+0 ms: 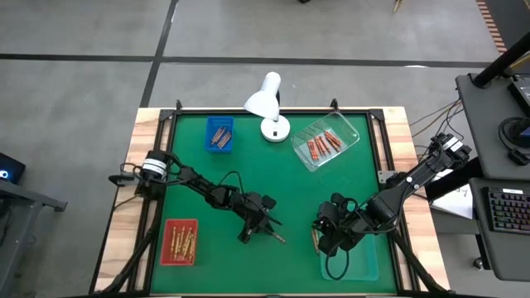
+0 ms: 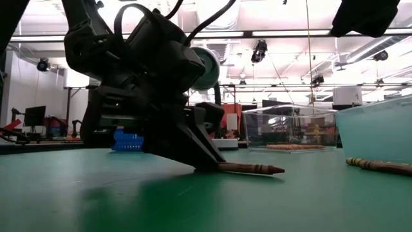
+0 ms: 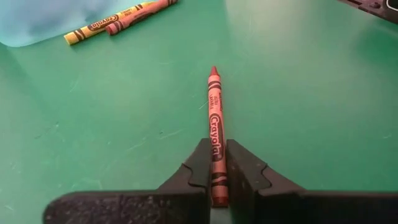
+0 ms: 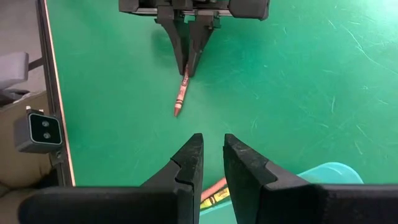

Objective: Sort crayons
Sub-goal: Put the brown crayon into the blue bin

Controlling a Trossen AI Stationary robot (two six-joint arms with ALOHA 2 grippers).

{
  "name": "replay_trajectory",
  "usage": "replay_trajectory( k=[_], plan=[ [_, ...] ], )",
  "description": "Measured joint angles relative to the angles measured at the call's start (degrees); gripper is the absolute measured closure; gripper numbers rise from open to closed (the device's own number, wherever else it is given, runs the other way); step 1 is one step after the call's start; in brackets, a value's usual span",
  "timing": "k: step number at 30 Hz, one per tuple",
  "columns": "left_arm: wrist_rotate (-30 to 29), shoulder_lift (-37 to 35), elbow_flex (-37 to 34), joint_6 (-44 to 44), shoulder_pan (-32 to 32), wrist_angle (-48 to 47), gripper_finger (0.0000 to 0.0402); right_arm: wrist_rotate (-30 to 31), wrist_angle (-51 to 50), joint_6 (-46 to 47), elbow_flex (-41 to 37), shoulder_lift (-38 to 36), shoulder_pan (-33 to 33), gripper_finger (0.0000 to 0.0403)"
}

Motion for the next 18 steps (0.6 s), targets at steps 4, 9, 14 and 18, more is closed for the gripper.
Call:
replay_trajectory(
  k=[4, 9, 14, 18],
  plan=[
    [-0.41, -1.04, -0.15, 0.13, 0.00, -0.82, 0.0399, -0.06, 0.01, 0.04, 0.00, 0.00, 0.00, 0.0351],
    [-2.44, -6.32, -0.61, 1.89, 0.03, -6.76, 0.0400, -0.10, -0.01, 0.01, 0.00, 0.00, 0.00, 0.0351],
    [-5.84, -15.67, -0.70, 4.45, 0.09, -18.77, 0.0401, -0.11, -0.01, -0.01, 0.00, 0.00, 0.01, 0.0351],
    [-9.01, -25.68, -0.70, 6.95, 0.11, -28.90, 0.0401, -0.10, 0.01, -0.03, 0.00, 0.00, 0.00, 0.0351]
  ],
)
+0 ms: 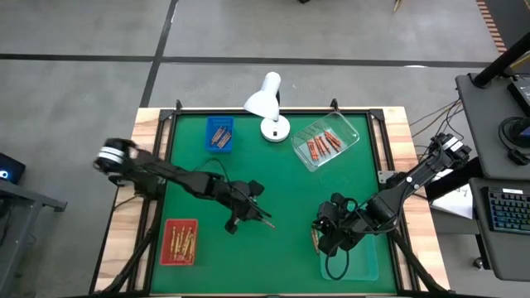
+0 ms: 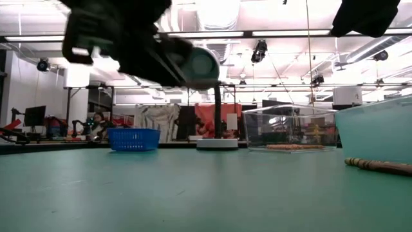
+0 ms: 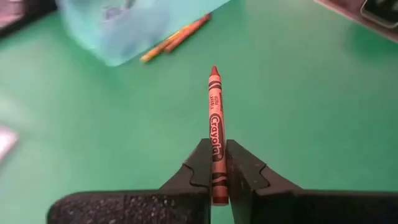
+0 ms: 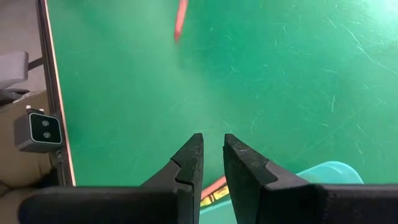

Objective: Sort crayons
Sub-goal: Put the brown crayon into the blue bin

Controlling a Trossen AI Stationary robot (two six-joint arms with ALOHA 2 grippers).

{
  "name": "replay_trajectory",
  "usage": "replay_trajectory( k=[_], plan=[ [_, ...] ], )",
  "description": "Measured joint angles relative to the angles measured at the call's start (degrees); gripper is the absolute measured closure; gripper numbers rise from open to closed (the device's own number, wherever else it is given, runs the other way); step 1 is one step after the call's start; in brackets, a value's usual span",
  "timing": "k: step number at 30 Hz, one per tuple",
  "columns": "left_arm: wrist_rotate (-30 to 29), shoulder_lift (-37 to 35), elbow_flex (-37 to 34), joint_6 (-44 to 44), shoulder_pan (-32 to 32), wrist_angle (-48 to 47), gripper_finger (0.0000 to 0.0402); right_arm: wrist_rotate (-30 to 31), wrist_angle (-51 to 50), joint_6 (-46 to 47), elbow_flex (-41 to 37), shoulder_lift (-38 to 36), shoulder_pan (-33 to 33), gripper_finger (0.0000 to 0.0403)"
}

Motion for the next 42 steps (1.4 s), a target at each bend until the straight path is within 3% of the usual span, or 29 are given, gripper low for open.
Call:
replay_trajectory(
  k=[5, 8, 13, 17, 22, 27, 35, 42],
  plan=[
    [-12.34, -12.81, -0.22, 1.33, 1.84, -17.32, 0.0401, 0.01, -0.04, -0.02, 0.00, 0.00, 0.00, 0.0351],
    [-16.75, -19.83, -0.28, -0.72, 5.39, -27.09, 0.0401, 0.05, -0.05, -0.08, 0.00, 0.00, 0.00, 0.0351],
    [-21.79, -28.90, -0.59, -3.74, 16.22, -37.97, 0.0401, 1.15, -0.02, -1.55, 0.00, 0.00, 0.02, 0.0351],
    [-24.03, -31.43, -0.66, -4.61, 27.53, -42.33, 0.0401, 1.63, -0.02, -1.79, 0.00, 0.00, 0.00, 0.0351],
    [-23.94, -28.36, -0.76, -5.32, 41.50, -40.26, 0.0402, 2.27, -0.03, -2.32, 0.00, 0.00, 0.00, 0.0351],
    [-23.92, -21.35, -0.55, -6.77, 50.64, -37.82, 0.0402, 2.58, -0.02, -2.38, 0.00, 0.00, -0.01, 0.0351],
    [-24.07, -10.52, 3.27, -7.90, 52.17, -37.74, 0.0401, 2.58, -0.02, -2.40, 0.00, 0.00, -0.02, 0.0351],
    [-27.33, -5.73, 7.94, -8.50, 52.17, -39.14, 0.0366, 2.58, -0.02, -2.40, 0.00, 0.00, -0.02, 0.0351]
  ],
)
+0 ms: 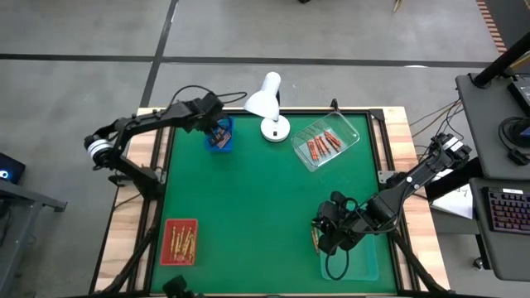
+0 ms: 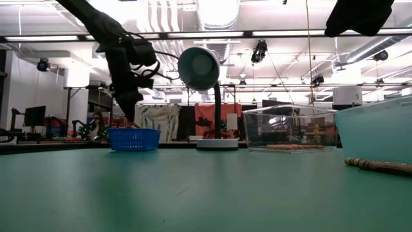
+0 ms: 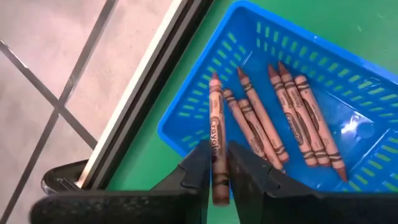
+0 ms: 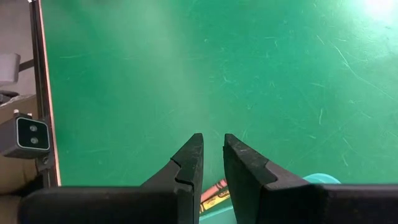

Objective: Sort crayons
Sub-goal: Put the brown crayon into the blue bin

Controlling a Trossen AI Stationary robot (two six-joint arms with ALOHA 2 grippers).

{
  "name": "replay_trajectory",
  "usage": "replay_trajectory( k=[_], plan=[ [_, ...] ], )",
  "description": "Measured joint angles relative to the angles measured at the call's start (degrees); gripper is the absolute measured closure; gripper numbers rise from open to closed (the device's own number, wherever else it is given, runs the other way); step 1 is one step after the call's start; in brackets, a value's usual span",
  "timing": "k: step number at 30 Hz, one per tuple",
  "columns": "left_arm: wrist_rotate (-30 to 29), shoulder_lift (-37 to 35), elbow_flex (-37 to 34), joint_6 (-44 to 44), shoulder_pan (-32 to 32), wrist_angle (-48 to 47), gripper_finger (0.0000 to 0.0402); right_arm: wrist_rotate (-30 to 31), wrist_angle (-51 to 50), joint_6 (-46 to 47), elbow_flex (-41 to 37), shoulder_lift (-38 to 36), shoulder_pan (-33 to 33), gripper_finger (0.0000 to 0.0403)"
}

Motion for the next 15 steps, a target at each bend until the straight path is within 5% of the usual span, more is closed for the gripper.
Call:
replay_trajectory(
  k=[15],
  plan=[
    [4.36, -5.11, 0.18, -5.20, -5.53, -2.32, 0.0336, 1.96, 0.02, 9.37, 0.00, 0.00, -1.27, 0.0351]
  ],
)
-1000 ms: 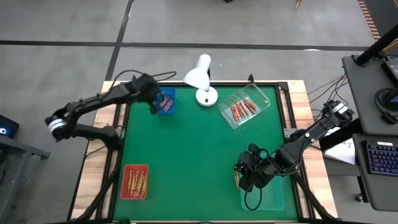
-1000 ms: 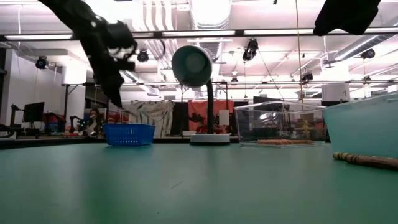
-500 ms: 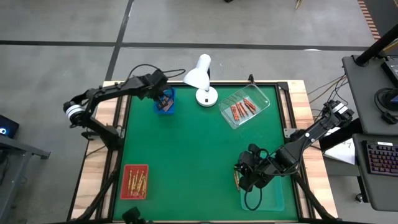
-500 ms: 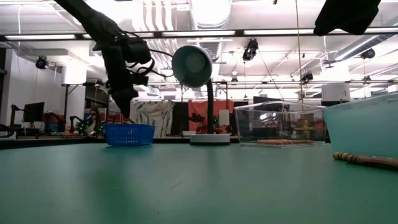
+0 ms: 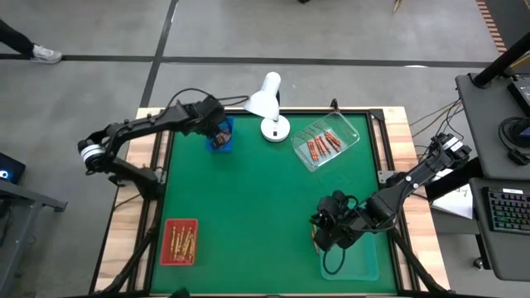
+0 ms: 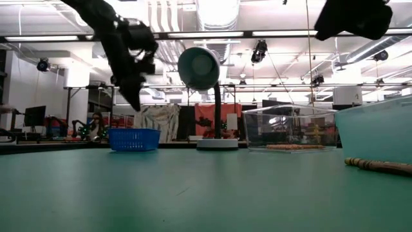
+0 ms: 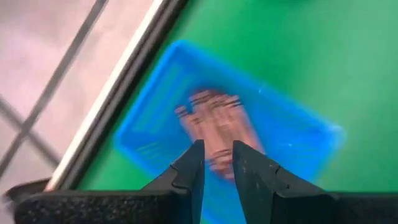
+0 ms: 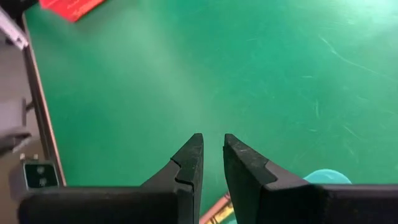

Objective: Sort crayons
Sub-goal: Put the brown crayon into the blue bin

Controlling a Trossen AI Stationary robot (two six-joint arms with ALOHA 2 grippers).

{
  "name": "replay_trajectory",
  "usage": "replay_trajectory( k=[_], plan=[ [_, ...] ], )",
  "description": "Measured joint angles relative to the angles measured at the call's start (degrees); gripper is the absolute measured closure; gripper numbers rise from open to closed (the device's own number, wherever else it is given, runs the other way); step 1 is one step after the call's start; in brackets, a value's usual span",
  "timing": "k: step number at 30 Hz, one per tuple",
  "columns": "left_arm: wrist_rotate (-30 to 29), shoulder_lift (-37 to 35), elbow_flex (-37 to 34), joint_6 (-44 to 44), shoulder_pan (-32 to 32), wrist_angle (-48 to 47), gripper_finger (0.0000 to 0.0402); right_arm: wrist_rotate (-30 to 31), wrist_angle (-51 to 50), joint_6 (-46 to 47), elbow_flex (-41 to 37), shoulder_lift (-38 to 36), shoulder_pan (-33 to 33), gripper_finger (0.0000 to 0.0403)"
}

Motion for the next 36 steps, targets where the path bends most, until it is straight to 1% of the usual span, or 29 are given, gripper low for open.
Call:
replay_trajectory(
  k=[1, 9, 15, 18, 20, 25, 28, 31, 36],
  plan=[
    [0.71, -0.97, -0.06, -0.87, -1.50, -0.03, 0.0336, 0.03, 0.00, 0.62, 0.00, 0.00, -0.41, 0.0351],
    [0.60, -8.17, -0.06, -5.69, -17.12, 2.66, 0.0336, 0.01, 0.00, 1.19, 0.00, 0.00, -3.67, 0.0351],
    [-0.02, -11.40, -0.19, -9.23, -29.43, 6.54, 0.0335, 0.07, 0.36, 0.49, 0.00, 0.54, -5.64, 0.0351],
    [-3.27, -12.01, -1.57, -10.33, -36.13, 12.44, 0.0335, -0.71, 2.61, -1.69, 0.00, 2.84, -6.71, 0.0351],
    [-6.34, -12.03, -2.83, -10.40, -40.45, 17.31, 0.0335, -2.59, 3.80, -4.50, 0.35, 5.05, -7.67, 0.0351],
    [-14.33, -12.09, -5.67, -10.74, -49.59, 24.37, 0.0335, -6.96, 2.03, -7.46, 3.74, 10.87, -9.39, 0.0351],
    [-18.84, -12.07, -5.85, -8.58, -53.23, 26.46, 0.0335, -9.84, -1.78, -8.45, 7.12, 14.20, -10.17, 0.0351],
    [-22.82, -12.42, -5.55, -7.15, -54.88, 27.24, 0.0335, -11.66, -8.04, -8.46, 11.41, 17.61, -10.61, 0.0351],
    [-23.86, -12.71, -5.41, -7.88, -55.06, 27.12, 0.0335, -14.68, -19.95, -8.47, 19.67, 24.03, -10.93, 0.0351]
  ],
)
